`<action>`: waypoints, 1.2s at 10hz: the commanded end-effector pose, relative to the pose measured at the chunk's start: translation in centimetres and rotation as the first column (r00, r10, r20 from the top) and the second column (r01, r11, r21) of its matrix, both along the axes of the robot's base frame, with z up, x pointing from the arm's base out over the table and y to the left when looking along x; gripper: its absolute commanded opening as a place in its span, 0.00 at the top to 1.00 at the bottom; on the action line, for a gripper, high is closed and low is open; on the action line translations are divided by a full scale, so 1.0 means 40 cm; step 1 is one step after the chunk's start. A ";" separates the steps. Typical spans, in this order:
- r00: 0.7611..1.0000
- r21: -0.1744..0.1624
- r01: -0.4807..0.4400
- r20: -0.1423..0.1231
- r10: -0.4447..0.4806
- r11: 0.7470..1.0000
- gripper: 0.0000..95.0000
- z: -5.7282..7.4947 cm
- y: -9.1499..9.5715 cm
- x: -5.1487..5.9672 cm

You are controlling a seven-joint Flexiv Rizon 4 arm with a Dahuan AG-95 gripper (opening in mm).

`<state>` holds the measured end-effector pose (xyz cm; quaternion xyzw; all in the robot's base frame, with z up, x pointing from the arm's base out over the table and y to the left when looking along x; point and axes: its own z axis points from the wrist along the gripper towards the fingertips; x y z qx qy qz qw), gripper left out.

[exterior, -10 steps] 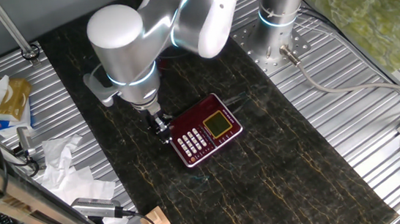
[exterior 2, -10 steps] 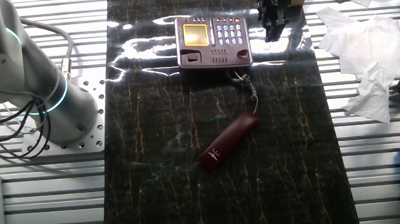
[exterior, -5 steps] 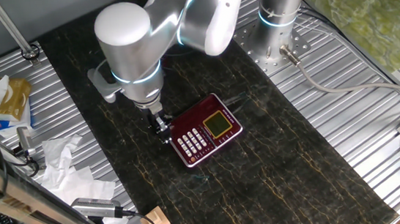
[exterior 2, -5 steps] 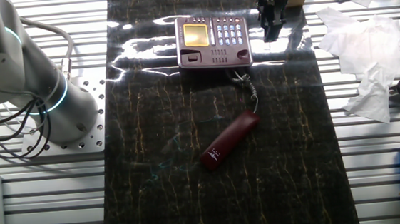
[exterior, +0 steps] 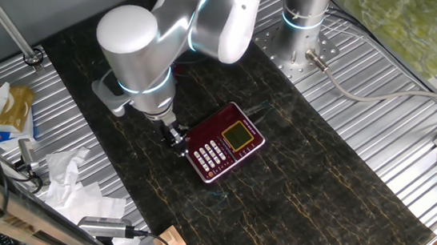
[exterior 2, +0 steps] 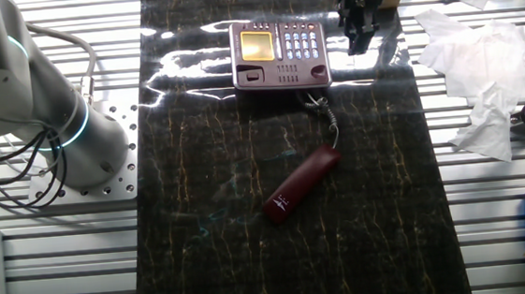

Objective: Place the handset of the telephone on the corresponding phone cradle

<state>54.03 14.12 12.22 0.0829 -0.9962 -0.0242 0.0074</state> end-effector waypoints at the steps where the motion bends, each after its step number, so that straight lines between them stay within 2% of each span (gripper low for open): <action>1: 0.999 -0.006 -0.036 -0.018 0.036 0.999 0.40 0.005 -0.022 0.004; 4: 0.993 0.006 -0.116 0.002 0.116 0.993 0.40 0.033 -0.189 0.023; 5: 0.992 0.011 -0.124 0.008 0.124 0.992 0.20 0.039 -0.228 0.025; 6: 0.991 0.025 -0.132 0.014 0.132 0.991 0.20 0.044 -0.297 0.023; 9: 0.987 0.048 -0.158 0.031 0.157 0.986 0.20 0.034 -0.417 0.005; 11: 0.985 0.056 -0.170 0.040 0.168 0.984 0.20 0.032 -0.461 -0.008; 12: 0.985 0.074 -0.167 0.049 0.164 0.983 0.00 0.030 -0.495 -0.022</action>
